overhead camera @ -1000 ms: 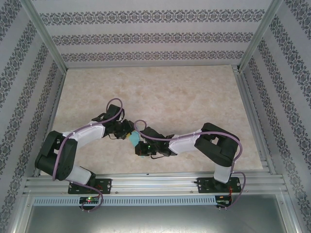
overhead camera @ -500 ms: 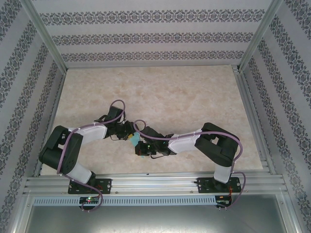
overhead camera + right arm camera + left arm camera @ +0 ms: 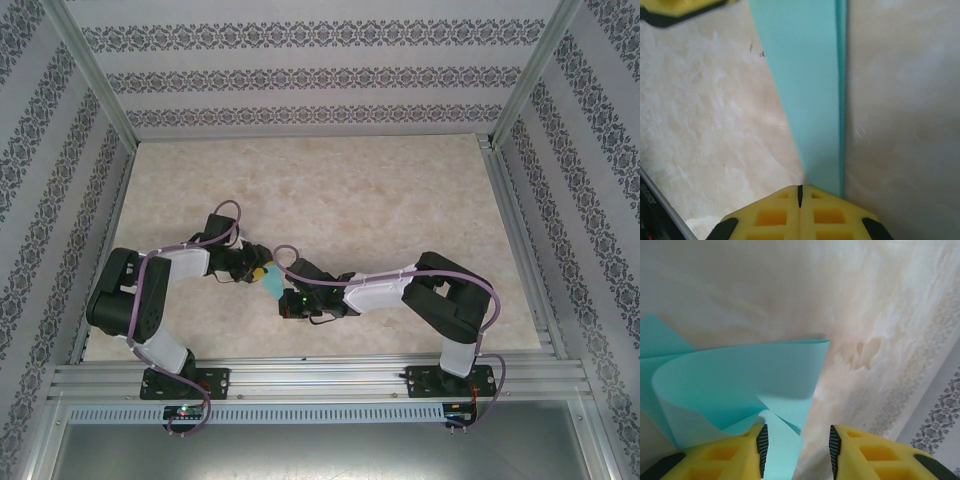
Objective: Fold a paper plane with a square sheet of paper (pick it up from the middle)
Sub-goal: Fold the wing for the fifth time at the center of the table.
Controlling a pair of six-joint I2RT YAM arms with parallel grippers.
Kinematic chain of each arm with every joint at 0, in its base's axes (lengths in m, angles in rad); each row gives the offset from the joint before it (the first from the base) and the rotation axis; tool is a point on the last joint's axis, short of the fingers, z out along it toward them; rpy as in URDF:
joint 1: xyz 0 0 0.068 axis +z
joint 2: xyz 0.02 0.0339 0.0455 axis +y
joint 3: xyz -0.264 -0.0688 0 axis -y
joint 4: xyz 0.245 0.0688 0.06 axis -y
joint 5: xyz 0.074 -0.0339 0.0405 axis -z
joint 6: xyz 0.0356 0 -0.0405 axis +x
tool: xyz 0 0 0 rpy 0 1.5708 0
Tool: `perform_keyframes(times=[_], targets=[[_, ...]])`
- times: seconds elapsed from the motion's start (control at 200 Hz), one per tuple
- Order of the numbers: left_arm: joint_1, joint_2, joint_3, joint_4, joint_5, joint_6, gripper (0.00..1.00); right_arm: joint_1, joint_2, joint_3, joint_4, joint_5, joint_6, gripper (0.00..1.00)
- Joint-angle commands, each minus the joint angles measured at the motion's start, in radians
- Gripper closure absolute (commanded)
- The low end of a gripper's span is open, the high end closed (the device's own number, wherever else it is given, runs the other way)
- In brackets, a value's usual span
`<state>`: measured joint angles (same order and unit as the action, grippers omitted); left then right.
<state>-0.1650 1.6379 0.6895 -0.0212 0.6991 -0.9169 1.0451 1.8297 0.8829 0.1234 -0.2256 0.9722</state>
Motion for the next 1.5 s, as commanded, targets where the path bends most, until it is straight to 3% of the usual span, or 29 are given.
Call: perform_keyframes(times=[0.0,0.14,0.39,0.58,0.894,1.494], targets=[[0.093,0.056,0.017,0.004,-0.085,0.078,0.58,0.010,0.041,-0.022,-0.180,0.015,-0.023,1.00],[0.100,0.076,0.025,-0.004,-0.046,0.087,0.59,0.006,0.050,-0.010,-0.168,-0.006,-0.018,1.00],[0.099,0.064,-0.030,0.029,-0.005,0.080,0.59,-0.014,-0.083,0.079,-0.084,-0.041,-0.032,1.00],[0.098,0.065,-0.041,0.023,0.002,0.081,0.59,-0.091,0.037,0.174,0.054,-0.070,0.042,0.99],[0.098,0.065,-0.052,0.031,0.007,0.081,0.59,-0.138,0.254,0.355,-0.014,-0.089,0.046,0.98],[0.101,0.067,0.010,-0.017,-0.014,0.108,0.59,-0.126,0.242,0.181,-0.170,-0.080,0.012,1.00]])
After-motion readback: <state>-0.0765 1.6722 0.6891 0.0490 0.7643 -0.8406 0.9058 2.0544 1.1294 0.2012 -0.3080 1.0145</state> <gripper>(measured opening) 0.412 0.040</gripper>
